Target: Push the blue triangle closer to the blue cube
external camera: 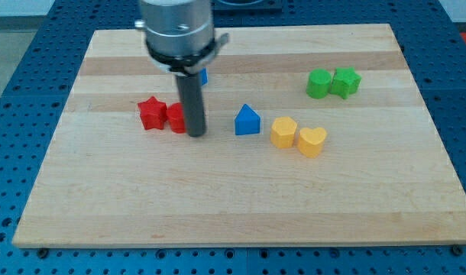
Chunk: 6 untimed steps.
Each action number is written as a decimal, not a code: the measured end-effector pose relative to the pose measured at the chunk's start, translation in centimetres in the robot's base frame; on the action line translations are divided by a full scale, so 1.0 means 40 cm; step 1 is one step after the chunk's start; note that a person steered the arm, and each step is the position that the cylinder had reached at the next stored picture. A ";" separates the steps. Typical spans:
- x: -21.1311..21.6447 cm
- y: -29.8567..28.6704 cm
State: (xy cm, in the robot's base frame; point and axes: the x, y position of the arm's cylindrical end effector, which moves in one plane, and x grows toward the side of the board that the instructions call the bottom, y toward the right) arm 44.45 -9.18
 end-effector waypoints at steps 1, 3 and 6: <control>0.090 0.043; 0.100 0.317; -0.118 0.139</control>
